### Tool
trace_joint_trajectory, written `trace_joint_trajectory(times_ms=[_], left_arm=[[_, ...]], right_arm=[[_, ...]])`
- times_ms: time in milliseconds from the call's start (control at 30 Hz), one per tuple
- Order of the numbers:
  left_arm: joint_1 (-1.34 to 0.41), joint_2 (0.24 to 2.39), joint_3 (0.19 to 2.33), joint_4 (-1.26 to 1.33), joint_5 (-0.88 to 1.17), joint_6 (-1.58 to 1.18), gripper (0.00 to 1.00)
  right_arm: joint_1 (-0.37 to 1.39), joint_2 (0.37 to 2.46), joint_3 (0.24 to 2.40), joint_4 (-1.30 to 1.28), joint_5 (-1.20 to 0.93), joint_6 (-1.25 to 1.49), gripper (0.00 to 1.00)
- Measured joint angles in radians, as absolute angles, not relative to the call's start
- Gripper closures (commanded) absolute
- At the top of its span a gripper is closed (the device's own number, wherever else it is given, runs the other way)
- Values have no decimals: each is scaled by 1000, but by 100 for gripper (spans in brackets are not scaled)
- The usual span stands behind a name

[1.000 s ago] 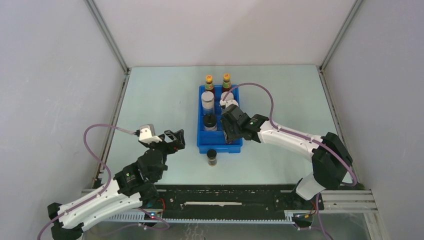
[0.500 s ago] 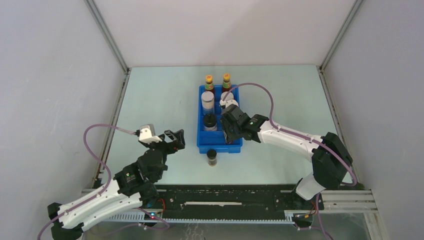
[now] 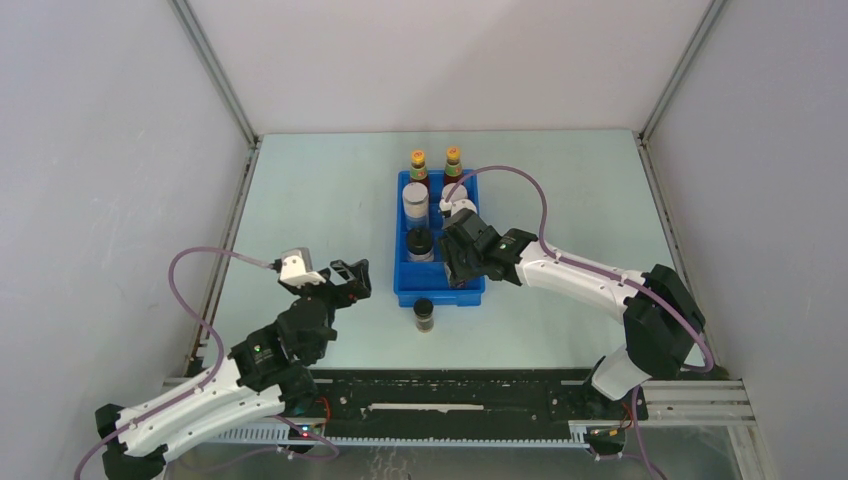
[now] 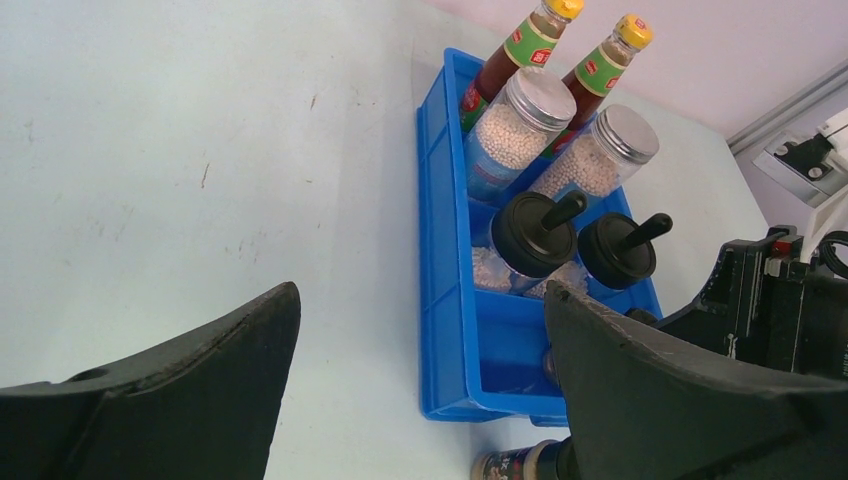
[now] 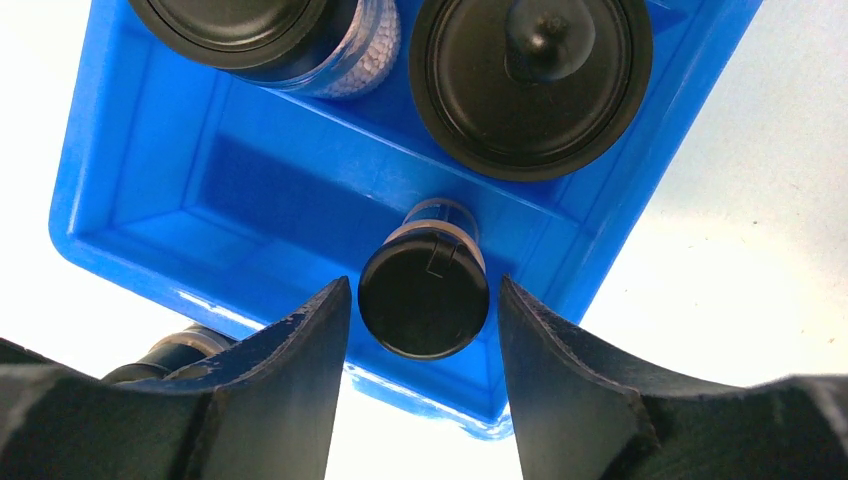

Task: Organize the condiment bottles
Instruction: Place the bottle in the storage box.

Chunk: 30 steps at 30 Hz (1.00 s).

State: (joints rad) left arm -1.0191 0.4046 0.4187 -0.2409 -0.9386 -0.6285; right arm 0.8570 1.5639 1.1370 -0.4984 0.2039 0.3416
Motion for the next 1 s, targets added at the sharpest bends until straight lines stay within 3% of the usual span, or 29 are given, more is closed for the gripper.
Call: trace_joint_trajectory(times_ms=[233, 600, 1000], left_arm=[[-1019, 408, 419, -241, -939, -628, 5], [-1019, 407, 419, -241, -939, -628, 5], [-1021, 359, 419, -250, -949, -629, 5]], right_arm=[[857, 1564, 1137, -498, 204, 341, 28], [857, 1527, 1138, -512, 213, 319, 27], [1041, 1427, 1290, -616, 263, 281, 26]])
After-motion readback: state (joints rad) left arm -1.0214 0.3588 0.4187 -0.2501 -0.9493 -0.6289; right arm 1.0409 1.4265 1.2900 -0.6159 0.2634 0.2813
